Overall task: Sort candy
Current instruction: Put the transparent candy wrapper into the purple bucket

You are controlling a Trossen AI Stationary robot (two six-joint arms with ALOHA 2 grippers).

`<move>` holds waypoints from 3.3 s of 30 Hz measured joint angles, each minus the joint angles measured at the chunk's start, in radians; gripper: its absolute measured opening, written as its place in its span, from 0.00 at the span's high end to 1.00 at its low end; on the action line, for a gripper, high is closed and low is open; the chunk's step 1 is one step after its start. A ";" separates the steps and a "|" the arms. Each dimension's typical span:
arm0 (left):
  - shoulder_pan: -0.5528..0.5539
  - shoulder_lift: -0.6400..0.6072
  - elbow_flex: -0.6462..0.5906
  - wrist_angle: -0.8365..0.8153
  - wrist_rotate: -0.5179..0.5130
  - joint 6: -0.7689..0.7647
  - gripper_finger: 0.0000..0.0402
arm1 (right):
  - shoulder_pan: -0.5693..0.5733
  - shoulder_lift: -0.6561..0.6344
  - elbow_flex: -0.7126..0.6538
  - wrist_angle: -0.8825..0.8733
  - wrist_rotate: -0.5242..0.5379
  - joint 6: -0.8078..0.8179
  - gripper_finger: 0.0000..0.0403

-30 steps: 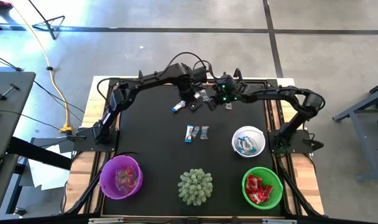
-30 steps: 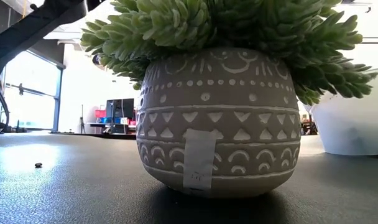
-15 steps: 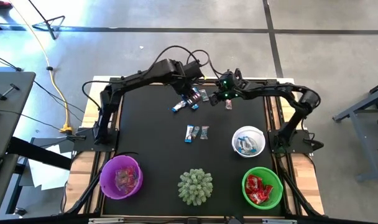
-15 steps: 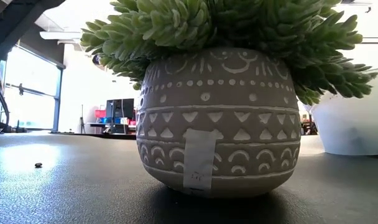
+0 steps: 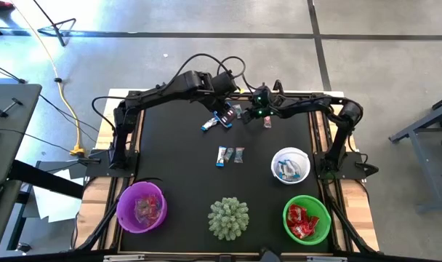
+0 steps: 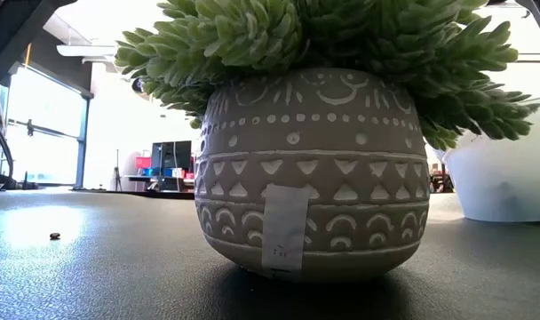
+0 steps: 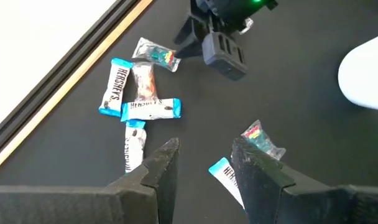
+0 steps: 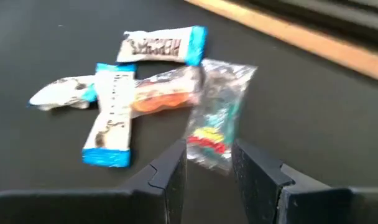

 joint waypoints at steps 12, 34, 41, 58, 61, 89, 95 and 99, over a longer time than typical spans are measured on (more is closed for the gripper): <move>-0.002 0.000 0.000 0.038 0.000 -0.026 0.67 | -0.004 0.112 0.117 -0.121 -0.053 -0.029 0.69; 0.039 -0.061 -0.002 -0.057 -0.034 0.319 0.67 | 0.061 0.335 0.571 -0.472 0.049 0.072 0.69; 0.070 -0.109 -0.002 -0.056 -0.040 0.333 0.67 | 0.062 0.349 0.592 -0.498 0.053 0.137 0.69; 0.101 -0.125 -0.002 -0.056 -0.060 0.344 0.67 | 0.057 0.346 0.593 -0.605 -0.019 0.138 0.98; 0.101 -0.125 -0.002 -0.056 -0.060 0.344 0.67 | 0.056 0.347 0.592 -0.609 -0.051 0.139 0.98; 0.099 -0.127 -0.104 0.089 -0.077 0.396 0.67 | 0.083 -0.024 0.587 -0.749 -0.089 0.031 1.00; 0.101 -0.127 -0.104 0.242 -0.051 0.413 0.67 | 0.090 -0.187 0.587 -0.849 0.064 -0.014 1.00; 0.101 -0.127 -0.104 0.362 -0.029 0.415 0.67 | 0.102 -0.289 0.588 -0.874 0.136 -0.058 1.00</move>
